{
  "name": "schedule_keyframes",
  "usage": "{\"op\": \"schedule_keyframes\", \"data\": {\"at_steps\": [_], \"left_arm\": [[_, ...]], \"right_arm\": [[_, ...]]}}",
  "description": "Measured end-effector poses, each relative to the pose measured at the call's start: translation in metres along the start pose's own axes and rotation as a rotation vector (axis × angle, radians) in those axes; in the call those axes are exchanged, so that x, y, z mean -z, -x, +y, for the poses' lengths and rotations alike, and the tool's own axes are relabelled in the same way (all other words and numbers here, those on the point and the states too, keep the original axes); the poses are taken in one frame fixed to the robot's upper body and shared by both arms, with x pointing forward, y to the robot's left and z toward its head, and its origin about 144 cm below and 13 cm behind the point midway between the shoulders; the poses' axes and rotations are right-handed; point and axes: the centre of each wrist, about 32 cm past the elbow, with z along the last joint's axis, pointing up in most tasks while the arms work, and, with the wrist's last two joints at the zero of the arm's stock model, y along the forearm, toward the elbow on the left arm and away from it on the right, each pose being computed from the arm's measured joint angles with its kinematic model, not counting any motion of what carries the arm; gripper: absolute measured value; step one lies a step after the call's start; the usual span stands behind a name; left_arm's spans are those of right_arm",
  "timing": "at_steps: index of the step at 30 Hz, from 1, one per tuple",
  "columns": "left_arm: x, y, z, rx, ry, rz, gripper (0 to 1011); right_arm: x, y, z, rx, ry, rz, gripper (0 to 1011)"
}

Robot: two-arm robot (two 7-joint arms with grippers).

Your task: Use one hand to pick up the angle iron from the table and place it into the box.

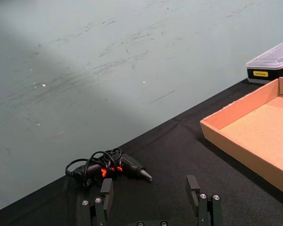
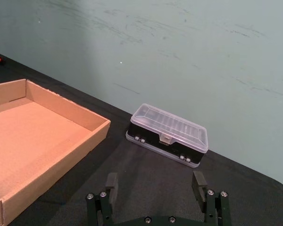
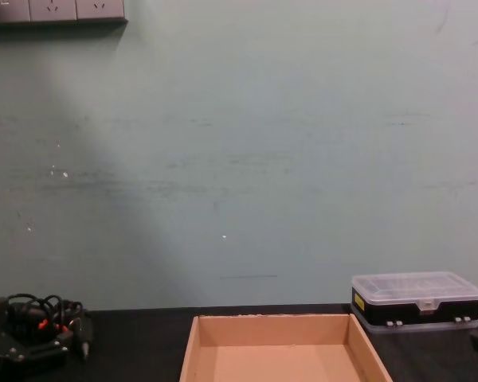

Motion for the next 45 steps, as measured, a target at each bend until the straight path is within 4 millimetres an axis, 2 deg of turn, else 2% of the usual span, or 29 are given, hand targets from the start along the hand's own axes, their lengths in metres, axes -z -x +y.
{"op": "schedule_keyframes", "data": {"at_steps": [45], "left_arm": [[0.0, 0.0, 0.0, 0.0, 0.0, 0.0, 1011]], "right_arm": [[0.0, 0.0, 0.0, 0.0, 0.0, 0.0, 1003]]}}
